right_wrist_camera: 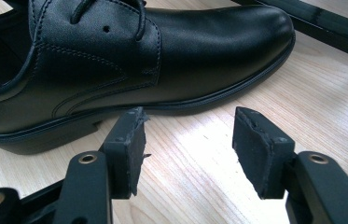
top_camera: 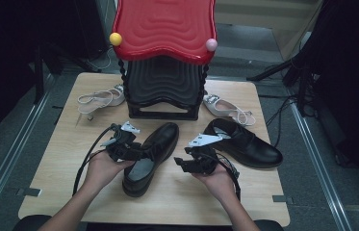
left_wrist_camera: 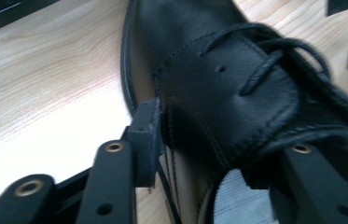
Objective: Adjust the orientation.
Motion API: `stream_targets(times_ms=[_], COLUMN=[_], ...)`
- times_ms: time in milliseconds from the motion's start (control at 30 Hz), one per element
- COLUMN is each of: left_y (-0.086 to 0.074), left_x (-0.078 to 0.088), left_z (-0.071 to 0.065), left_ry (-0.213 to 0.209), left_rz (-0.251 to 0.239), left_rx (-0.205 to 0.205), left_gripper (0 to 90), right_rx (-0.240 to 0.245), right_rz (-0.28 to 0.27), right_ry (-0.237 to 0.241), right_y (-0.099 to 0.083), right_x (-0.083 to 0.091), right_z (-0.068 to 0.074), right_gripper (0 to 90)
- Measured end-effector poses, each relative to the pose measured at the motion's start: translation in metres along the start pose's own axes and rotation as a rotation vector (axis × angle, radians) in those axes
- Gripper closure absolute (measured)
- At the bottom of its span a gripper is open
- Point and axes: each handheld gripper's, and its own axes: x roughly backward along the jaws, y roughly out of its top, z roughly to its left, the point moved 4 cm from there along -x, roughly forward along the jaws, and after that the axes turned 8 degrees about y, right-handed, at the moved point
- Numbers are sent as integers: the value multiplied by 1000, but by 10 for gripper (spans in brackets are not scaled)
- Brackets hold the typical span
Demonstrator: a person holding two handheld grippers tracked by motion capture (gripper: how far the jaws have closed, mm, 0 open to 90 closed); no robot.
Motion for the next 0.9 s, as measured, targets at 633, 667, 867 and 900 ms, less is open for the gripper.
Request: stream_targets(times_ms=[633, 667, 867, 900], left_y=[-8, -11, -23, -24], left_x=[59, 55, 30, 28], left_z=[34, 37, 50, 51], left_ry=[-109, -125, -139, -147], left_rz=[-80, -78, -12, -17], left_rx=[-42, -38, -17, -18], left_gripper=[739, 768, 880, 881], right_rx=[-23, -31, -35, -25], right_rz=[-20, -20, -18, -14], right_ry=[19, 22, 34, 28], right_y=[2, 2, 2, 2], right_x=[-1, -1, -5, -7], right_z=[5, 6, 12, 14], right_gripper=[545, 560, 690, 756])
